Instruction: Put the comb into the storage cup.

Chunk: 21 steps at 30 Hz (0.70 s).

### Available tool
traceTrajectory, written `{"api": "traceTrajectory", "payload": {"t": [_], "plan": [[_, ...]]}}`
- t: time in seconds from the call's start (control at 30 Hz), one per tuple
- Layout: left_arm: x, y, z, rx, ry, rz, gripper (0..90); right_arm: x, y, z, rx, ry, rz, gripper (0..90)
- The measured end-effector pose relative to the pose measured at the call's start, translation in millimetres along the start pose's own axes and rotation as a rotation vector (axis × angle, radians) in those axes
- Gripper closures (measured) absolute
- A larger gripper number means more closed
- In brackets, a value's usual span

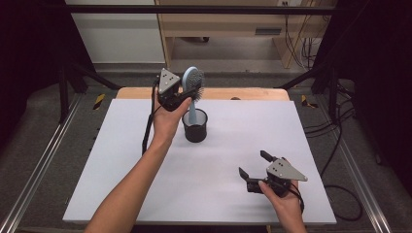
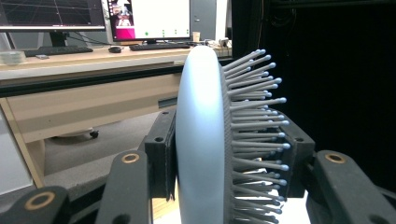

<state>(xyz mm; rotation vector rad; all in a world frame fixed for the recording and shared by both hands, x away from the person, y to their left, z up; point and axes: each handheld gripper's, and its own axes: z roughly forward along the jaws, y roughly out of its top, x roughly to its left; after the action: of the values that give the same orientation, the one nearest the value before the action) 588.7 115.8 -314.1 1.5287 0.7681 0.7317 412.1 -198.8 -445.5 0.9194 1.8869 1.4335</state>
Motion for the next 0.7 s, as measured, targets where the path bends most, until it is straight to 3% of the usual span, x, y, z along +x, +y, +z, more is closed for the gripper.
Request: {"api": "traceTrajectory", "payload": {"t": [0.7], "plan": [[3.5,-22.5,5.7,0.018,0.001,-0.016,49.9,0.1,-0.7,0.4,0.007,0.002,0.0,6.8]]}}
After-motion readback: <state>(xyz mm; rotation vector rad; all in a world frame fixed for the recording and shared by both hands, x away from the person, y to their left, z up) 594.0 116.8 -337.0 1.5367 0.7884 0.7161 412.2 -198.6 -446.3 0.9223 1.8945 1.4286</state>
